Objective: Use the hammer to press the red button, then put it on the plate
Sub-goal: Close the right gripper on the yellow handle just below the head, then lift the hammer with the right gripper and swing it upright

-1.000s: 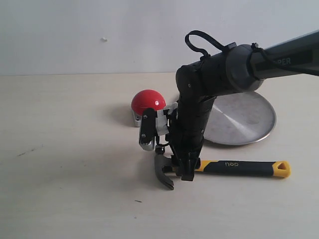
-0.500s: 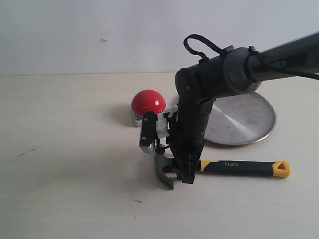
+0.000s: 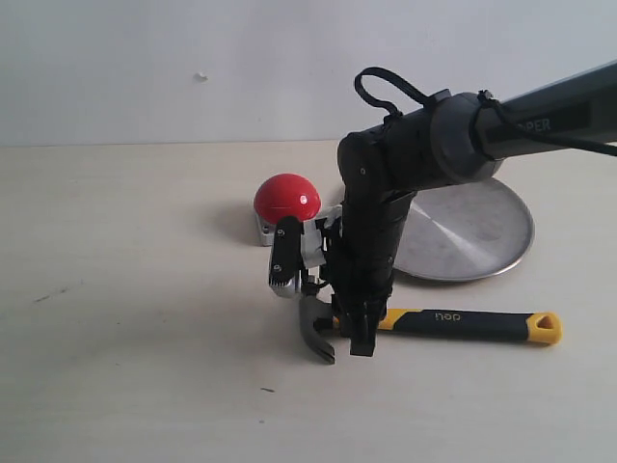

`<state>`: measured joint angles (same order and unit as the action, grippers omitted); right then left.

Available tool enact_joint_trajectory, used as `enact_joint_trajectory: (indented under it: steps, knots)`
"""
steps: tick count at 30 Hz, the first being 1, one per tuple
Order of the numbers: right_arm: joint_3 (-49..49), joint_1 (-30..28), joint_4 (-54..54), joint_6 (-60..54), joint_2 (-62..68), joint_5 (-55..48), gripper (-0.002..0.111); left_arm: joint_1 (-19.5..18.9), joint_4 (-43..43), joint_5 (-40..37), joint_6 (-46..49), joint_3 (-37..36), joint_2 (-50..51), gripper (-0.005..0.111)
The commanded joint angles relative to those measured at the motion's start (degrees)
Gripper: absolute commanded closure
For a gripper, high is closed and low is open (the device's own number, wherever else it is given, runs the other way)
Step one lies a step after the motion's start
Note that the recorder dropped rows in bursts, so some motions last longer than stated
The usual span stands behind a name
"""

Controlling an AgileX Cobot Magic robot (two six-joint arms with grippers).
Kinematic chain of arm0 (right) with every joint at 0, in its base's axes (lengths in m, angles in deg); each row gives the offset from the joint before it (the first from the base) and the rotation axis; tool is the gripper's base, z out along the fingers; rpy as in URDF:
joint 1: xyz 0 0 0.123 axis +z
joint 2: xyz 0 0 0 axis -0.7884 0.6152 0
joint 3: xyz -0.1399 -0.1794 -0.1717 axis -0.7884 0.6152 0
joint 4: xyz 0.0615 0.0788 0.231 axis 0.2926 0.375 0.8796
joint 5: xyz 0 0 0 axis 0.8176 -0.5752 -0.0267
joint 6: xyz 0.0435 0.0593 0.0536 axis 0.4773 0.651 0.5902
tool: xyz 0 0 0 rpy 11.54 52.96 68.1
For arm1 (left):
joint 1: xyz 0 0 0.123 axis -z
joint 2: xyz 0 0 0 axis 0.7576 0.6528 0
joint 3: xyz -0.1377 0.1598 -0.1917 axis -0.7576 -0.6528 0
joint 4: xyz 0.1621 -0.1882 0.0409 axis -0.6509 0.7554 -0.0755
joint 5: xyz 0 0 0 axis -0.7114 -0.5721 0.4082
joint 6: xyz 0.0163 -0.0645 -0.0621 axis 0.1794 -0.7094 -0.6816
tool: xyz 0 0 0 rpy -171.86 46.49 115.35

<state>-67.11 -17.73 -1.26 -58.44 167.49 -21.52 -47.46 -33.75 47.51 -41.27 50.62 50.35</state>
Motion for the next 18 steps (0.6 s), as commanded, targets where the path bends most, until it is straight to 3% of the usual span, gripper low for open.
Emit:
enact_joint_trajectory:
  steps: [1, 8, 18]
  knots:
    - [0.1, -0.3, -0.6, 3.9, 1.3, -0.1, 0.108, -0.1, 0.2, 0.7, 0.1, 0.1, -0.3, 0.107]
    - [-1.2, -0.3, 0.0, 12.7, -3.2, -6.9, 0.108, -0.1, 0.2, 0.7, 0.1, 0.1, -0.3, 0.107]
    - [-1.4, -0.3, 12.2, 20.5, -13.5, -8.4, 0.108, -0.1, 0.2, 0.7, 0.1, 0.1, -0.3, 0.107]
